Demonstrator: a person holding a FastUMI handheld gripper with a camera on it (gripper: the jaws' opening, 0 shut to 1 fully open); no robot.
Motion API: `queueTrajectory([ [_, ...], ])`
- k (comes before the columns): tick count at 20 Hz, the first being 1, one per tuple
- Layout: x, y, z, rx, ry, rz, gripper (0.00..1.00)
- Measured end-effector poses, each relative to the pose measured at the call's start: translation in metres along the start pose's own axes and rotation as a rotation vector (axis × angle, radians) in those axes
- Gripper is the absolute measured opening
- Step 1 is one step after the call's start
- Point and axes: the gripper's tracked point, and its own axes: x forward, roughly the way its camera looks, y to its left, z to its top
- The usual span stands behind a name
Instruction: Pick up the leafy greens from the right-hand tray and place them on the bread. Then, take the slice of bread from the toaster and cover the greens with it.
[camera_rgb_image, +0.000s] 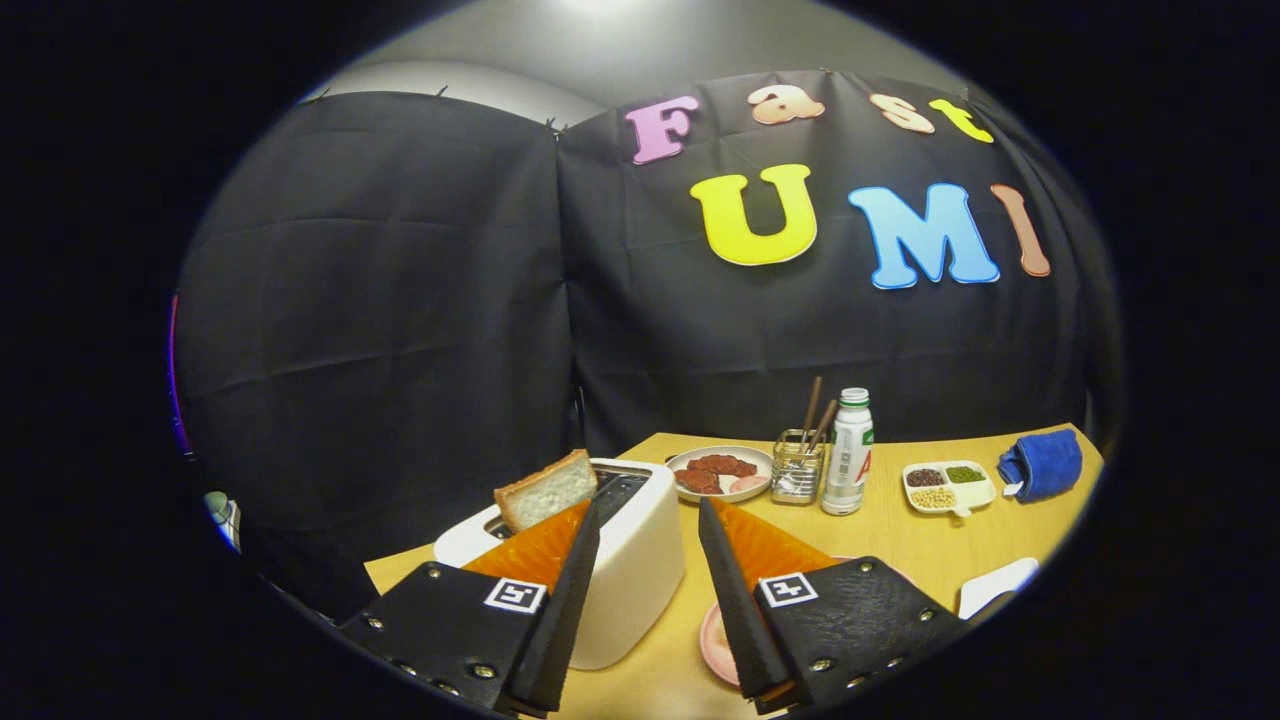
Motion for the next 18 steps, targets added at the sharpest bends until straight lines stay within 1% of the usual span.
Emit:
queueTrajectory([
  [3,0.016,0.037,-0.006,-0.003,0.024,0.027,0.63],
  [6,0.028,0.064,-0.007,-0.063,0.025,0.021,0.63],
  [9,0.046,0.082,-0.017,-0.083,0.047,0.022,0.63],
  [12,0.060,0.081,-0.025,-0.123,0.068,-0.039,0.63],
  [14,0.072,0.082,-0.033,-0.112,0.084,-0.051,0.63],
  [17,0.082,0.067,-0.027,-0.130,0.067,-0.129,0.63],
  [18,0.085,0.066,-0.026,-0.129,0.063,-0.140,0.62],
])
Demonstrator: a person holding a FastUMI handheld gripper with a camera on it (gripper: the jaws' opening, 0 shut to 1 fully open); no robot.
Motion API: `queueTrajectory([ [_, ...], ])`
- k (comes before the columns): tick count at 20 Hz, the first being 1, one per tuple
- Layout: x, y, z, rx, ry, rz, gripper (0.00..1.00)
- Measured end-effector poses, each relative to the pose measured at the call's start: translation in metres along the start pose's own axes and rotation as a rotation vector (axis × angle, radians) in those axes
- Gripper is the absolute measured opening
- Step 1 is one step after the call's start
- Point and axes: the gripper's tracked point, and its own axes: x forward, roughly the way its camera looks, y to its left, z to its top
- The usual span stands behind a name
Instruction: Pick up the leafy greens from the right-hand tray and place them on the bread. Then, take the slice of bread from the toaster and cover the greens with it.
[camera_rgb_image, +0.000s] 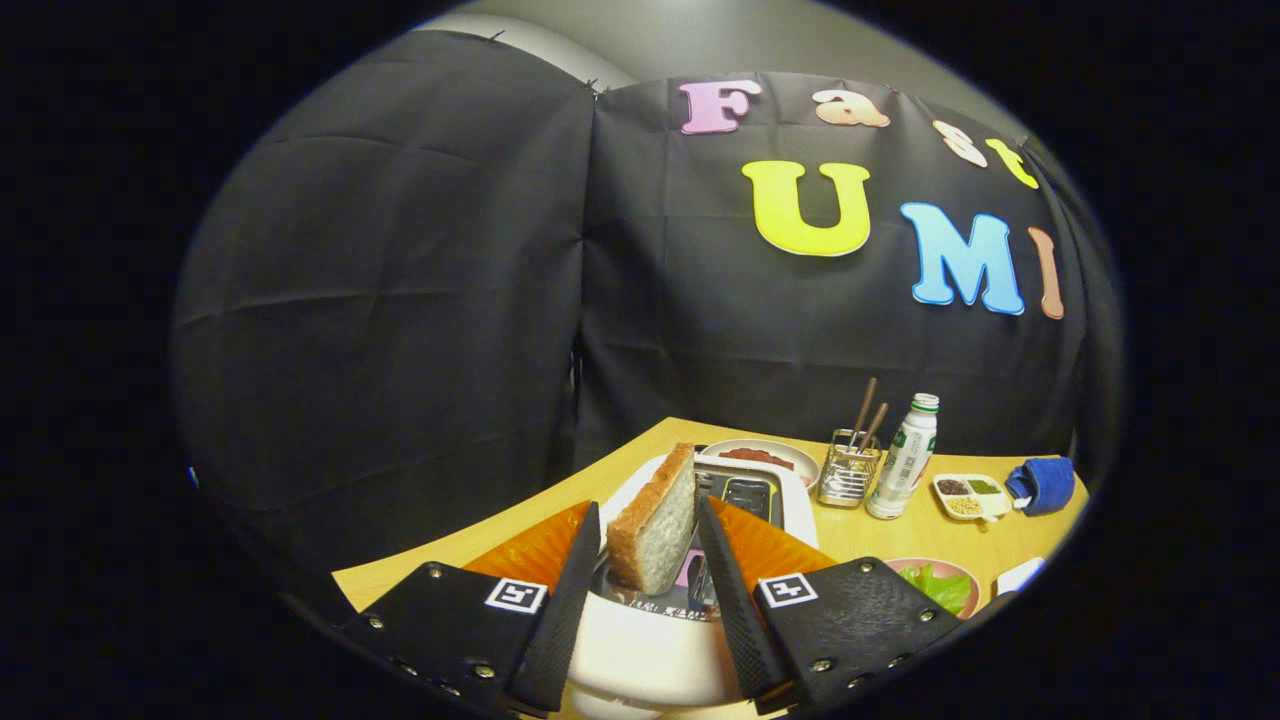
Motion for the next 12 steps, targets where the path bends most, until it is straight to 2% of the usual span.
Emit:
queueTrajectory([
  [1,0.007,0.000,-0.003,0.008,0.006,-0.007,0.62],
  [2,0.010,0.000,-0.001,0.011,0.005,-0.004,0.56],
  [3,0.011,-0.005,-0.005,0.007,0.016,-0.033,0.46],
  [5,0.017,-0.003,-0.008,0.017,0.028,-0.014,0.23],
  [6,0.017,-0.004,-0.008,0.023,0.031,-0.014,0.18],
  [7,0.015,-0.004,-0.007,0.027,0.037,-0.012,0.16],
  [8,0.016,-0.001,-0.007,0.030,0.039,-0.005,0.09],
  [12,0.004,-0.004,0.012,0.052,0.006,0.029,0.09],
])
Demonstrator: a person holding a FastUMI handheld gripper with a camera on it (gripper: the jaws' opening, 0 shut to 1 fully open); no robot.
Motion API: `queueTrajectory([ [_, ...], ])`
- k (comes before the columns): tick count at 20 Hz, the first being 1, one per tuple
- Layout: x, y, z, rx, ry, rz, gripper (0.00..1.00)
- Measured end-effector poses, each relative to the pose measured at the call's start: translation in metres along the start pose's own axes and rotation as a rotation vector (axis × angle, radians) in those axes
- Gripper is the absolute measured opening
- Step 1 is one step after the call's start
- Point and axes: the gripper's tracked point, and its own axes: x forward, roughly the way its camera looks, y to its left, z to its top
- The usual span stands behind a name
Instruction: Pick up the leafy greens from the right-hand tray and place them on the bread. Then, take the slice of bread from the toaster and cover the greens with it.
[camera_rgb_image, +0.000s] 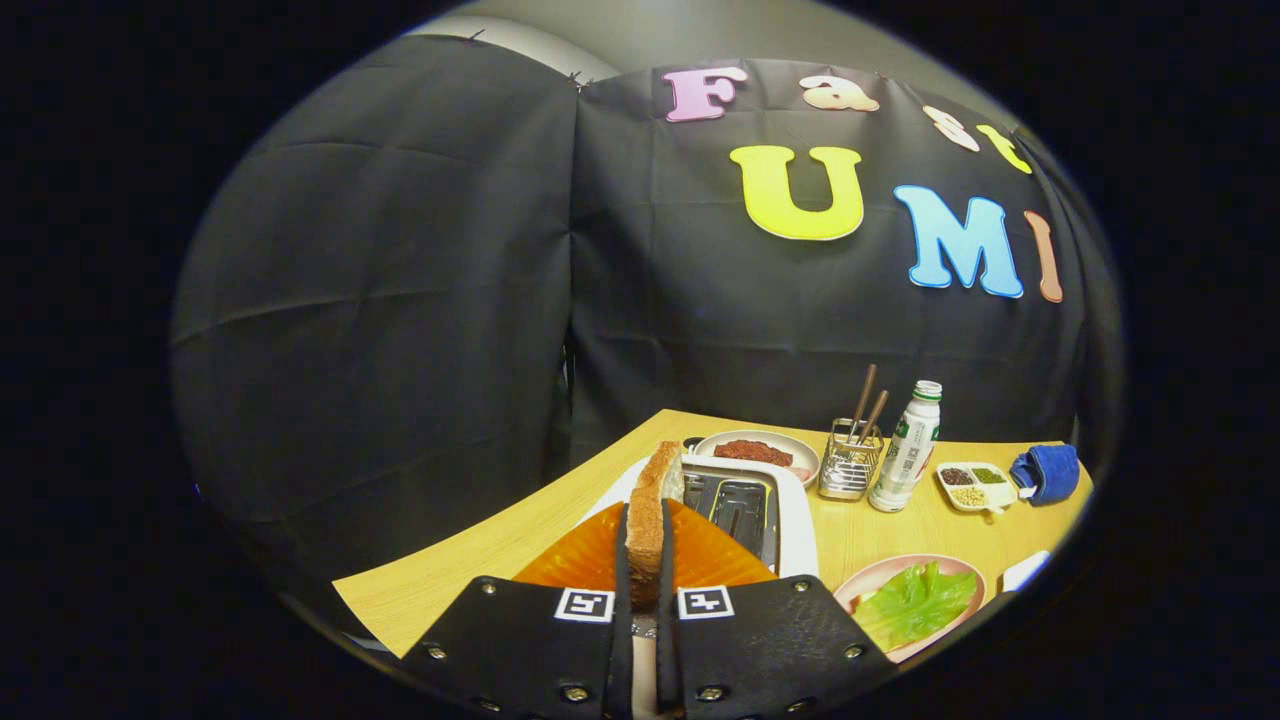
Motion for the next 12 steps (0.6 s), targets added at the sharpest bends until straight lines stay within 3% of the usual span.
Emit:
queueTrajectory([
  [12,-0.042,-0.041,0.079,0.065,-0.123,0.005,0.09],
])
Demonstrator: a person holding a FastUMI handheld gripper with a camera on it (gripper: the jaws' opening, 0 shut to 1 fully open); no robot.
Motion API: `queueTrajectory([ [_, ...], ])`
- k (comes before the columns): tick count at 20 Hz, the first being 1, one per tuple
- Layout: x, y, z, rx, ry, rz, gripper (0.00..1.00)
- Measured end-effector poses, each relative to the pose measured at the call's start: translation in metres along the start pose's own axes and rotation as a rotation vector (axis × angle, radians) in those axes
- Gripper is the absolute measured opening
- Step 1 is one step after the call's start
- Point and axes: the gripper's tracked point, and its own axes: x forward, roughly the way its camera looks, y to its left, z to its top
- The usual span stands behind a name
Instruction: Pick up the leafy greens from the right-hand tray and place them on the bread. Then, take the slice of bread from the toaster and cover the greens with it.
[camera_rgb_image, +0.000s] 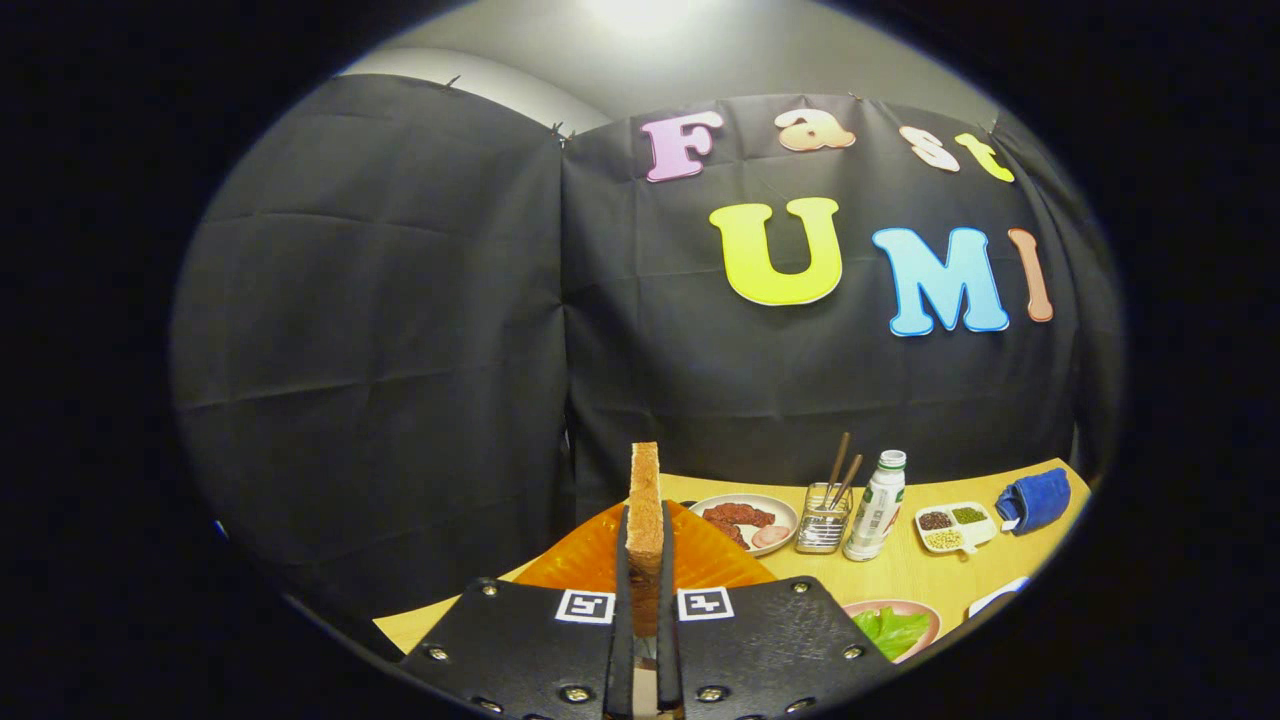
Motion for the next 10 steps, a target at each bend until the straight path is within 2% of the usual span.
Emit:
queueTrajectory([
  [5,-0.009,-0.041,-0.001,-0.005,0.025,-0.029,0.09],
  [10,-0.018,-0.102,-0.033,-0.023,0.061,-0.108,0.09],
])
